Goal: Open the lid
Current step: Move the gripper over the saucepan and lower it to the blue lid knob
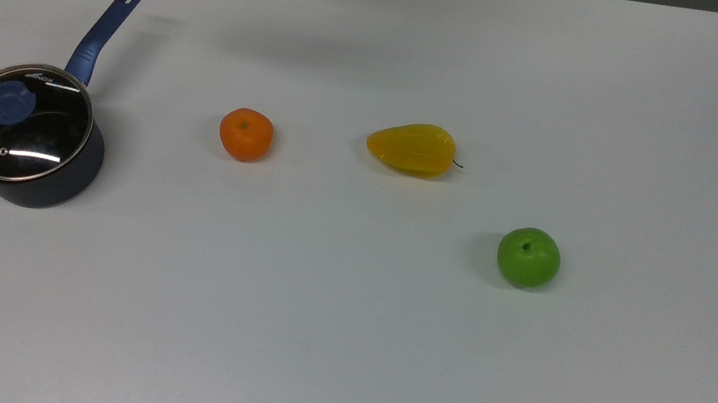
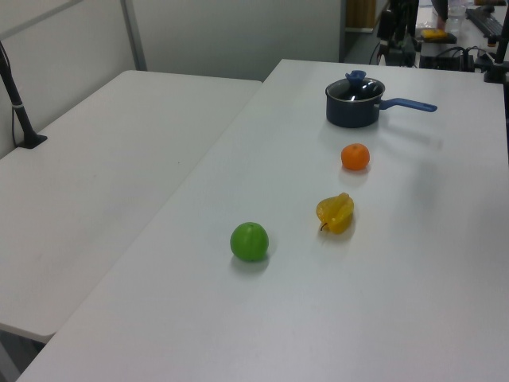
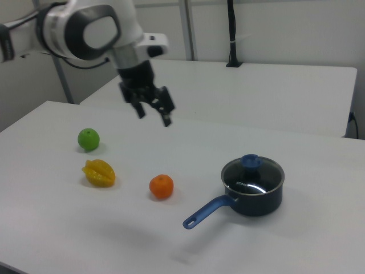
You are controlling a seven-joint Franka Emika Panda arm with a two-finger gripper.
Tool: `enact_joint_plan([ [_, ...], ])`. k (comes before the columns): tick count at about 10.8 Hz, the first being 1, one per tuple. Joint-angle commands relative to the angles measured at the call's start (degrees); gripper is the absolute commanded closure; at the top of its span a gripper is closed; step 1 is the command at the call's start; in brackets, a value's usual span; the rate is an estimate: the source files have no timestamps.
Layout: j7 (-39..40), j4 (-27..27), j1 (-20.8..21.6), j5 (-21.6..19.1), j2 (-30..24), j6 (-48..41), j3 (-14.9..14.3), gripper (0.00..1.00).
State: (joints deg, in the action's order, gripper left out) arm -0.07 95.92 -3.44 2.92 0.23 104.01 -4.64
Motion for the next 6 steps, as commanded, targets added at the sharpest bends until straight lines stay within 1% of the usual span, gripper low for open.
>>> enact_joint_plan([
  [1,1.3,-4.3,-5.7,-1.1,6.4,6.9,-0.2,0.0],
  [2,1.3,-4.3,-7.7,-1.2,8.1,10.6,-0.2,0.0],
  [4,0.7,-4.3,-10.1,-1.1,12.0,19.2,-0.2,0.0],
  [6,0.6,-4.3,-12.0,-1.0,15.3,25.4,-0.3,0.0],
])
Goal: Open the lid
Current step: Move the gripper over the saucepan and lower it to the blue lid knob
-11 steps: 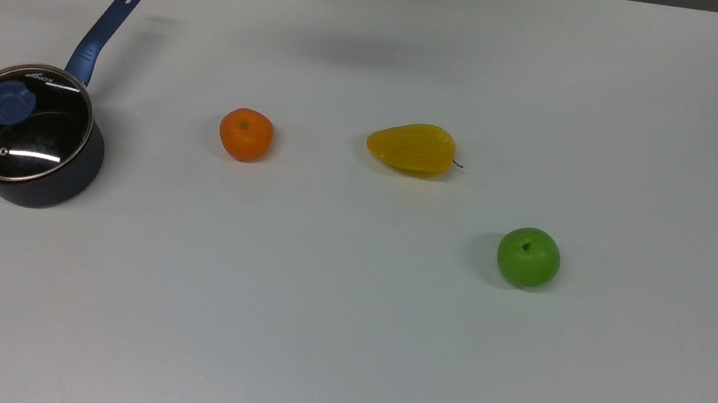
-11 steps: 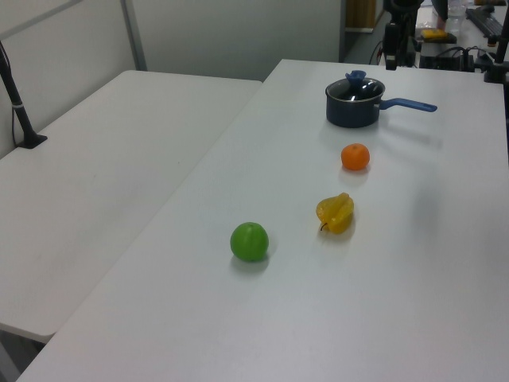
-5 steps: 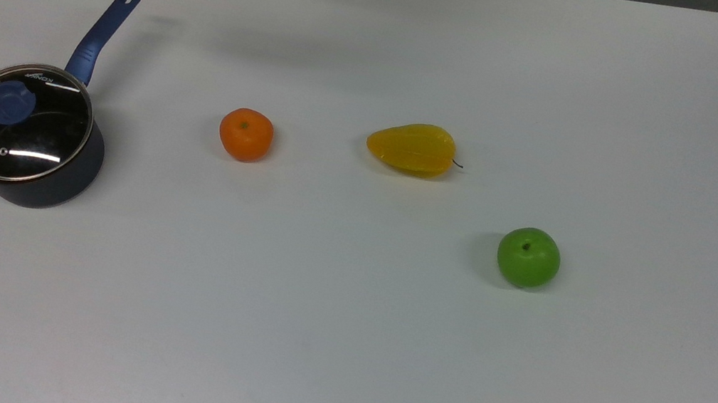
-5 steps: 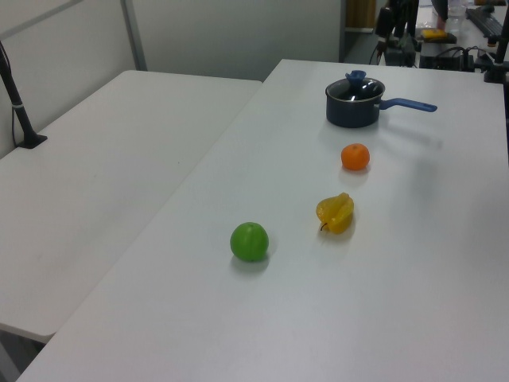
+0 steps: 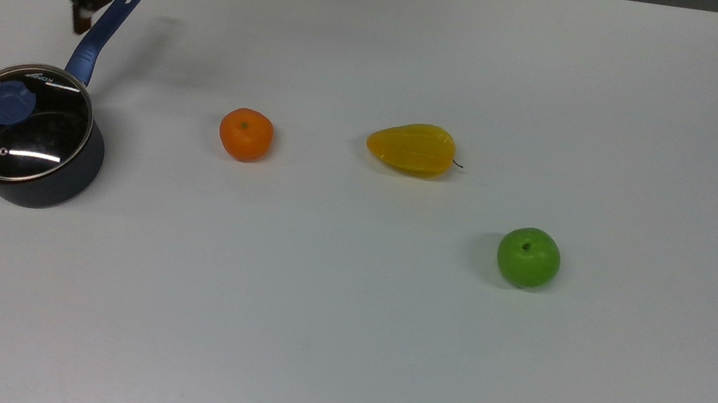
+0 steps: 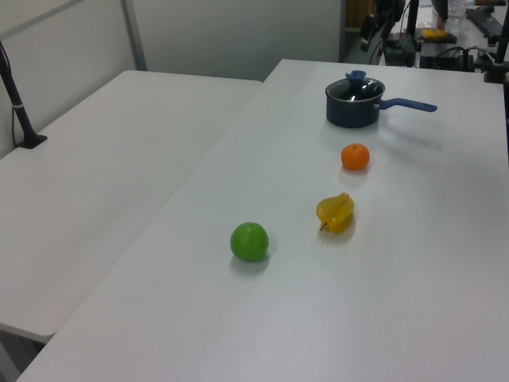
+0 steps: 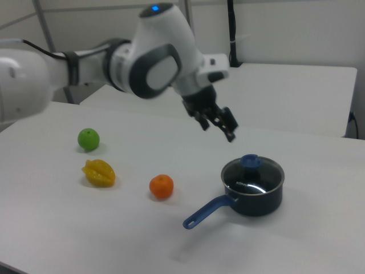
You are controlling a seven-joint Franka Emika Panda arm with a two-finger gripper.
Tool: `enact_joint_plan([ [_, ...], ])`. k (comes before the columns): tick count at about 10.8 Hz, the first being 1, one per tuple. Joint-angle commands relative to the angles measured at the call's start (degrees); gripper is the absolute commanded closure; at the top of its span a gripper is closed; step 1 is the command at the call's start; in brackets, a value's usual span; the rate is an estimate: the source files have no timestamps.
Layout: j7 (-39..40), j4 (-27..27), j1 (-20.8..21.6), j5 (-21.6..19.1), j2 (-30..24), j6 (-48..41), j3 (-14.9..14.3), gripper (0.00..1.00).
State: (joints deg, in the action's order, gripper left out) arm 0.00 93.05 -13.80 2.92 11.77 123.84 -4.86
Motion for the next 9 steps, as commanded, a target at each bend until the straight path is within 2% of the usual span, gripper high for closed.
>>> enact_joint_plan([
  [1,0.4,-1.2,-2.4,-1.1,5.3,9.0,-0.1,0.0],
  [4,0.4,-1.1,-3.2,-1.1,9.7,15.3,0.0,0.0],
  [9,0.4,-0.6,-2.9,-1.0,13.3,20.2,0.0,0.0],
])
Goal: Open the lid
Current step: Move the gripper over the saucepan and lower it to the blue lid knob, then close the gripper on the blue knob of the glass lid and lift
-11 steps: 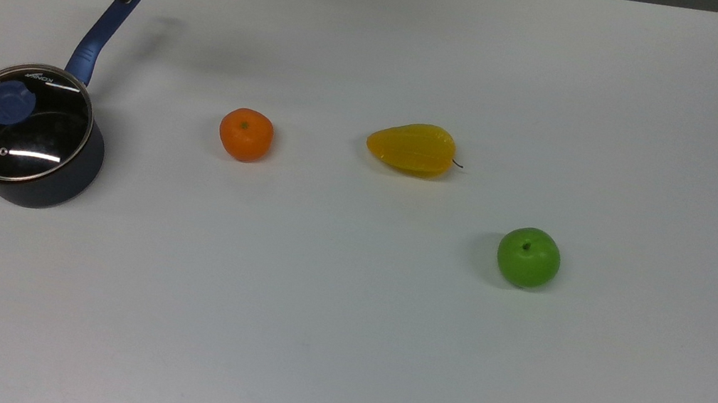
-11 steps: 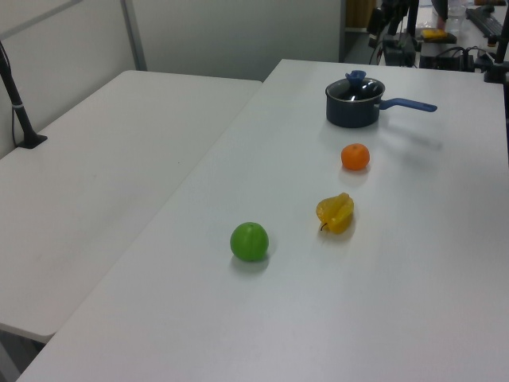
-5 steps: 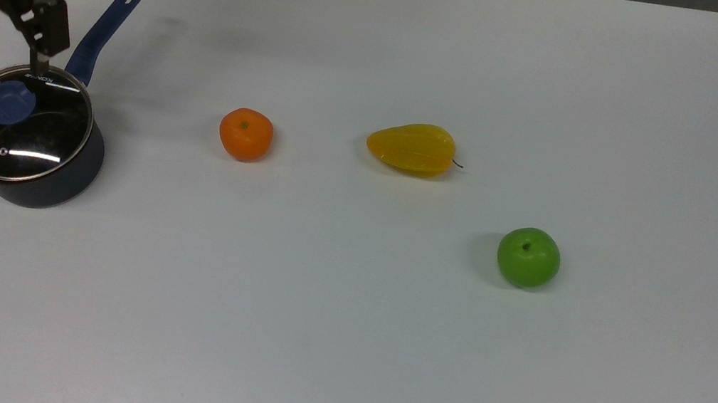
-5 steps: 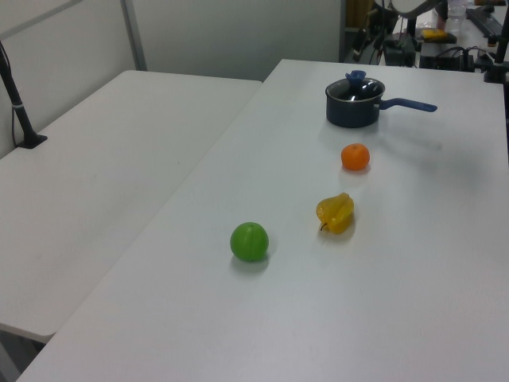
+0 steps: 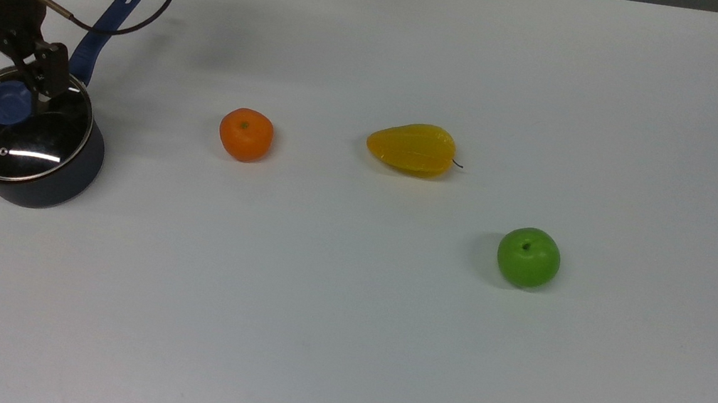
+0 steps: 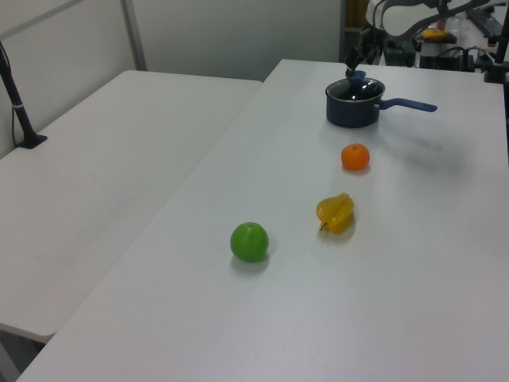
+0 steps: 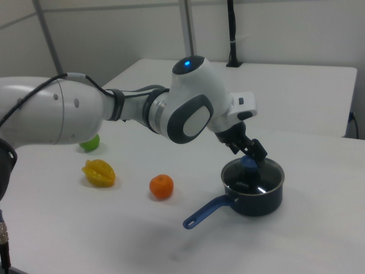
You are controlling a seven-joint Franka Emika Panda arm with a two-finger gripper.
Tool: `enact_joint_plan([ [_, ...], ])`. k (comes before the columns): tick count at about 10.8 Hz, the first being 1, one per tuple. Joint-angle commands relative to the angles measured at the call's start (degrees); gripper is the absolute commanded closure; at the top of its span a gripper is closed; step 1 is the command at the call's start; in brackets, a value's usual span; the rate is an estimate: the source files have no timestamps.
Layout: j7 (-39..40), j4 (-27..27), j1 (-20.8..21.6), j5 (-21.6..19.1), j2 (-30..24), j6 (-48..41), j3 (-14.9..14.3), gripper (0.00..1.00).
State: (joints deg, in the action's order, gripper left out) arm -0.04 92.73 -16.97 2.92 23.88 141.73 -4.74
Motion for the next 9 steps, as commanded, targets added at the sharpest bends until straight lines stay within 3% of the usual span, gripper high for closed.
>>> enact_joint_plan([
  [1,0.4,-0.3,0.2,-0.9,1.3,2.4,-0.2,0.0],
  [6,0.4,0.3,-0.2,-0.5,1.9,2.4,-0.3,0.0],
  [9,0.4,0.3,-0.2,-0.5,1.9,2.4,-0.2,0.22],
])
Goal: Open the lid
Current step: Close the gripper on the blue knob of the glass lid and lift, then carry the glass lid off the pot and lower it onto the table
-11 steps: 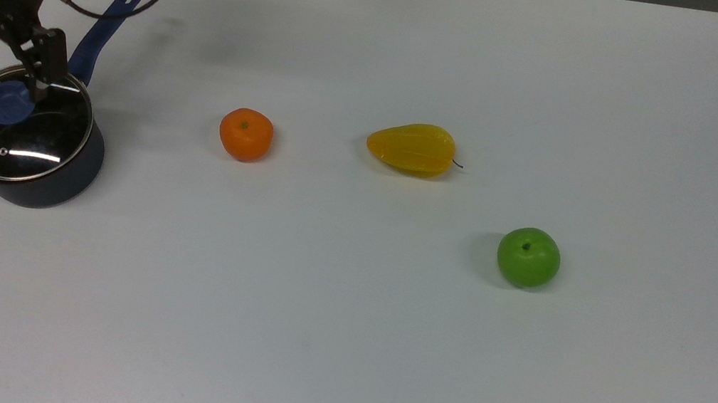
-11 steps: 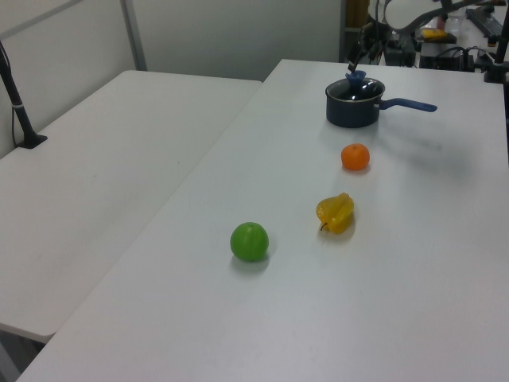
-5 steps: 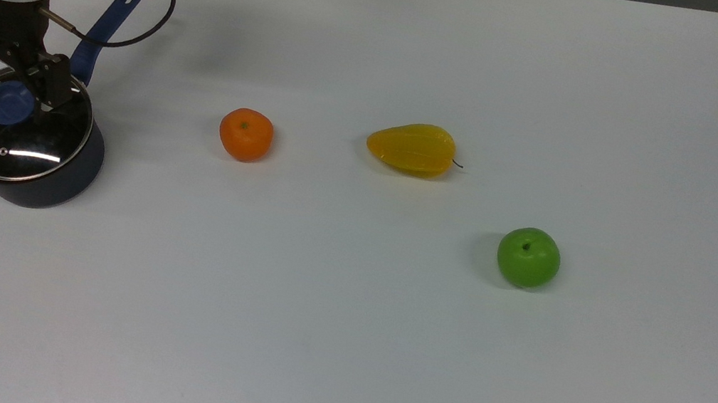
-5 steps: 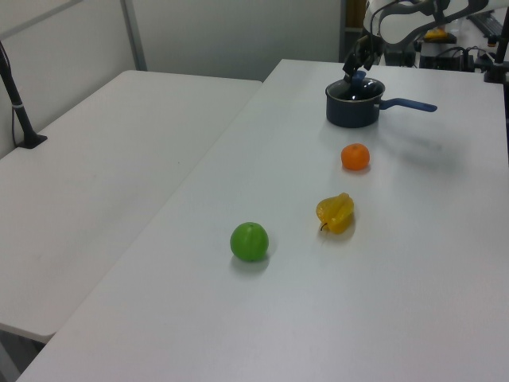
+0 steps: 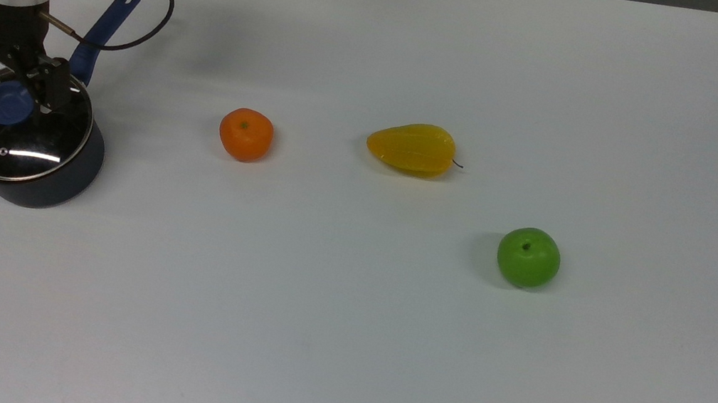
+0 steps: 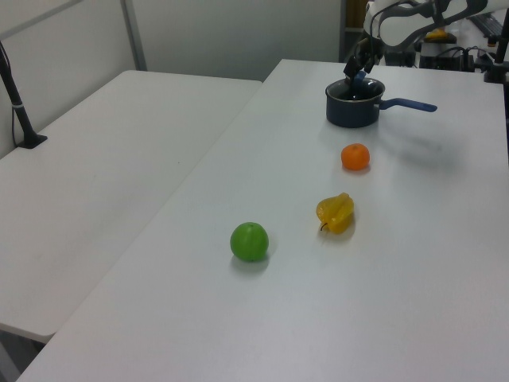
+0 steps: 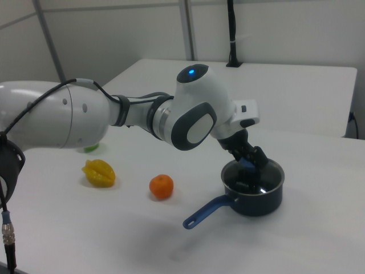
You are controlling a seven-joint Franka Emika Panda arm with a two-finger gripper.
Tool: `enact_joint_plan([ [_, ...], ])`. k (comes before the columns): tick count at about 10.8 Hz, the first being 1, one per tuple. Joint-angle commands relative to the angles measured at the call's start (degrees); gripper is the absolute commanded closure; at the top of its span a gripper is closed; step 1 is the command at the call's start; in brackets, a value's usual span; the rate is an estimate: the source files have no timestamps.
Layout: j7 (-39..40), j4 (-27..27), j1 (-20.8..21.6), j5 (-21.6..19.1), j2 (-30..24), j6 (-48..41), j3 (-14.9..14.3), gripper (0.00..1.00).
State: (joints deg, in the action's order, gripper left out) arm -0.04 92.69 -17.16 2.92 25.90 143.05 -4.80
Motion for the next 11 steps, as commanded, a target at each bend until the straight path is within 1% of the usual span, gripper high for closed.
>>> enact_joint_plan([
  [1,0.4,0.4,-0.1,-0.7,-0.2,0.9,-0.1,0.28],
  [4,0.1,0.4,-0.1,-1.2,-1.6,0.3,-0.1,0.42],
  [5,-1.7,0.3,-0.1,-1.2,-2.3,0.2,-0.1,0.45],
  [8,-2.4,0.1,-0.2,-1.2,-4.4,-1.4,-0.1,0.45],
  [9,-3.7,0.2,0.5,-1.2,-4.5,-1.4,-0.1,0.45],
  [10,-5.9,0.1,1.1,-0.5,-4.6,-1.3,0.5,0.45],
  [11,-7.7,0.1,2.8,-0.3,-5.2,-1.4,0.8,0.45],
])
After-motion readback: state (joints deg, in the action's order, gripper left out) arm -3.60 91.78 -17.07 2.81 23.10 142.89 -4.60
